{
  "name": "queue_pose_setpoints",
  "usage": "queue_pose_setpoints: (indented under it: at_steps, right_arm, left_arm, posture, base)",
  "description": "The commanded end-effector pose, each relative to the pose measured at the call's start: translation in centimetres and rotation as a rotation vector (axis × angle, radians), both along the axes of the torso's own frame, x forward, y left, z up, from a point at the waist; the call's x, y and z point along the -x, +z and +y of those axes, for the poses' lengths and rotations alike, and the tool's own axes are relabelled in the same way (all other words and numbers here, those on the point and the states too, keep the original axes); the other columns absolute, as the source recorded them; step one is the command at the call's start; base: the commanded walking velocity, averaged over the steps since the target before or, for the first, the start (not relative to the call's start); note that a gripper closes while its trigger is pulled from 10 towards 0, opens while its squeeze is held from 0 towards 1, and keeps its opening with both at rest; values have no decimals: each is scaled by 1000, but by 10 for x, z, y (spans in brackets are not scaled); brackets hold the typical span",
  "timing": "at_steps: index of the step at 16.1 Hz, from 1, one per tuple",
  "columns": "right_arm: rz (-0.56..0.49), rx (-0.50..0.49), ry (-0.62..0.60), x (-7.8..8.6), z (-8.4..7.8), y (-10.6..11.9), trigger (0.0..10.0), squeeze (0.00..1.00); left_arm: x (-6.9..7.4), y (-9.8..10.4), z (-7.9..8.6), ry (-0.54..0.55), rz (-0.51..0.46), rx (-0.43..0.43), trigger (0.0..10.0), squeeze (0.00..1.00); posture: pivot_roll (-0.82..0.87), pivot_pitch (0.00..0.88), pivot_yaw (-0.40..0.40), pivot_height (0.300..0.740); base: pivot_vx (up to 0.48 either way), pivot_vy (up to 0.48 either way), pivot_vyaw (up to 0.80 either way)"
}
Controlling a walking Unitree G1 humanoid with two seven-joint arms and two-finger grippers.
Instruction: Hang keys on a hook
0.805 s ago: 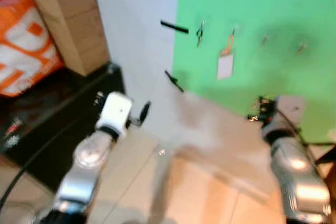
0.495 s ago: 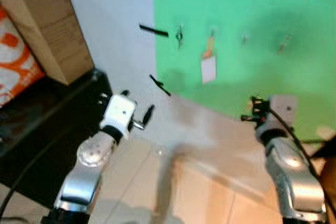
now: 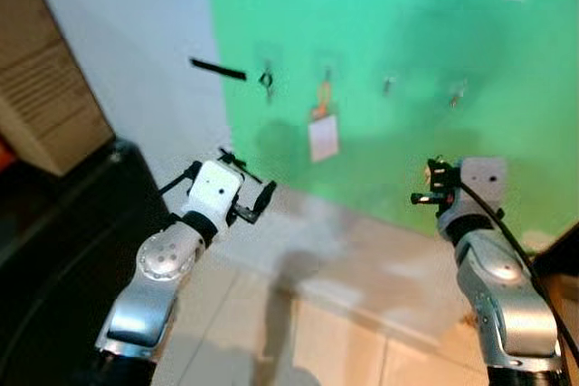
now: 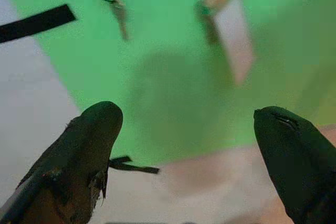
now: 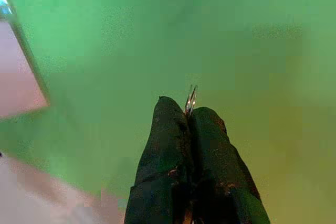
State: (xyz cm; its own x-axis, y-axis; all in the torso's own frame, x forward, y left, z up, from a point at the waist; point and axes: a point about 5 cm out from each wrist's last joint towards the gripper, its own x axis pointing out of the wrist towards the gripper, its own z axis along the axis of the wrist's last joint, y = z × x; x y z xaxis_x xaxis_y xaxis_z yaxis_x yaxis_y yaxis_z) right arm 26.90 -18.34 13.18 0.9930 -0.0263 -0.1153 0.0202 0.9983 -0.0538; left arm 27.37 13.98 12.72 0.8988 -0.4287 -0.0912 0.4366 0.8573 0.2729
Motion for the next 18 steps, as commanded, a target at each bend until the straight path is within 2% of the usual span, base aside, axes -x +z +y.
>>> queue_pose_setpoints:
  at_steps: [1, 4, 8, 10, 13, 18]
  right_arm:
    - [-32, -8, 49, -4, 12, 6, 10000, 0]
    - [-45, -9, 77, -4, 13, 9, 10000, 0]
    - [-81, -52, 246, -4, 28, 18, 10000, 0]
    - [-90, -58, 269, -5, 31, 22, 10000, 0]
    - [-113, -113, 310, -14, 32, 32, 10000, 0]
    - [-121, -205, 343, -30, 39, 46, 10000, 0]
  left_arm:
    - [0, -1, 10, 22, 8, -19, 10000, 0]
    - [1, -1, 9, -9, 18, -27, 10000, 0]
    - [3, 3, 3, -148, 36, -35, 10000, 0]
    - [3, 6, 0, -221, 44, -62, 10000, 0]
    - [4, 18, -7, -375, 57, -61, 10000, 0]
    - [11, 26, -15, -490, 76, -59, 10000, 0]
  posture:
    - [-81, 0, 4, 740]
    - [-80, 0, 3, 740]
    - [-82, 0, 0, 740]
    - [-82, 0, -2, 740]
    - [-84, 0, -1, 740]
    - [-81, 0, -4, 740]
  base:
    - [341, 0, 0]
    - [339, 0, 0]
    - [0, 0, 0]
    - [0, 0, 0]
    - [0, 0, 0]
    - [0, 0, 0]
